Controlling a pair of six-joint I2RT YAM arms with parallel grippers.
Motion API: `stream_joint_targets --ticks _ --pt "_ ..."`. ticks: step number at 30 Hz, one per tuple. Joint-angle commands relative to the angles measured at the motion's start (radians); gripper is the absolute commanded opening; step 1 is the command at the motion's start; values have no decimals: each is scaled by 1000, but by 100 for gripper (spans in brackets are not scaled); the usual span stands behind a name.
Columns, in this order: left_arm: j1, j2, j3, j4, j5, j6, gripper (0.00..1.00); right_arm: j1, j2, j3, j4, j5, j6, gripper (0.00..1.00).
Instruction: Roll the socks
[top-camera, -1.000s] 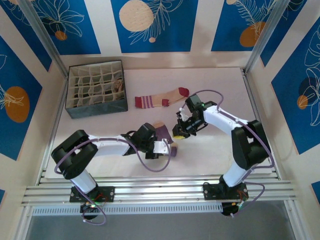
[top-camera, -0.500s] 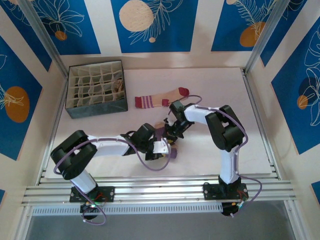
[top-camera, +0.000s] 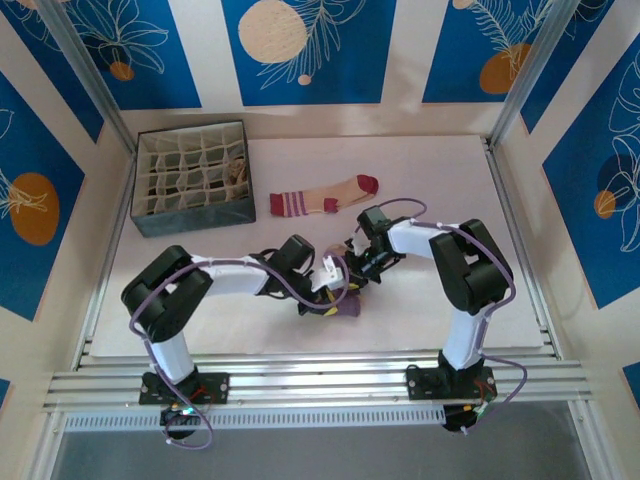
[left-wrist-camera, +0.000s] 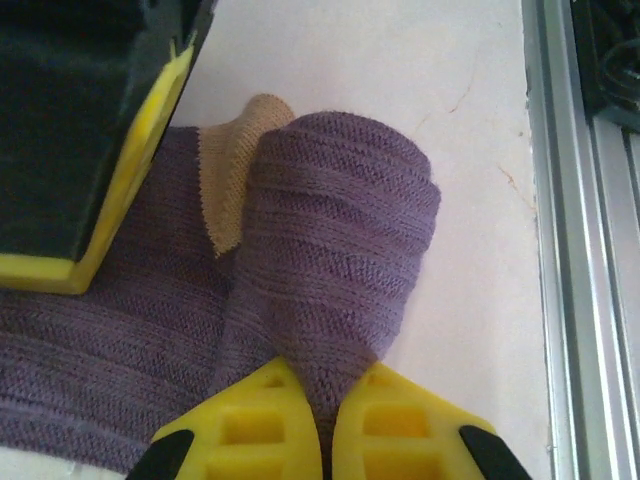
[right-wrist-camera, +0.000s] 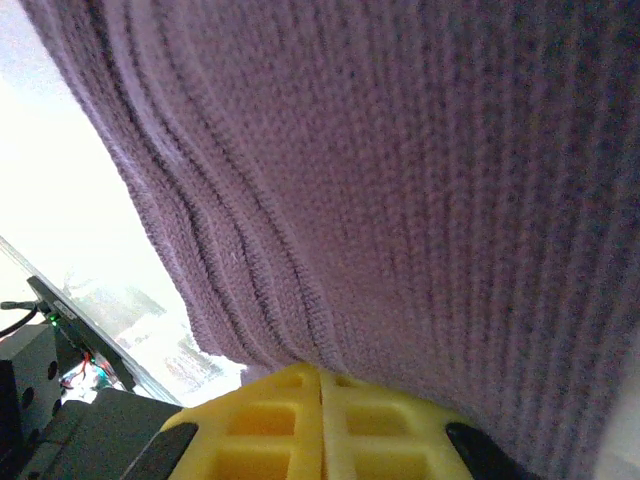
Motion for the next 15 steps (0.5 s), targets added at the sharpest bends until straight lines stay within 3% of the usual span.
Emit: stream_joint_targets --ticks 1,7,11,15 --pt "43 108 17 -193 121 -134 0 -34 -89 -106 93 145 31 10" --pt "78 198 83 -273 147 -111 0 -35 -382 -277 283 171 31 13" --pt "99 245 129 -324 160 -95 0 -43 -489 -327 300 145 0 27" --pt "123 272 157 -351 173 -89 0 -40 -460 -336 294 55 -44 43"
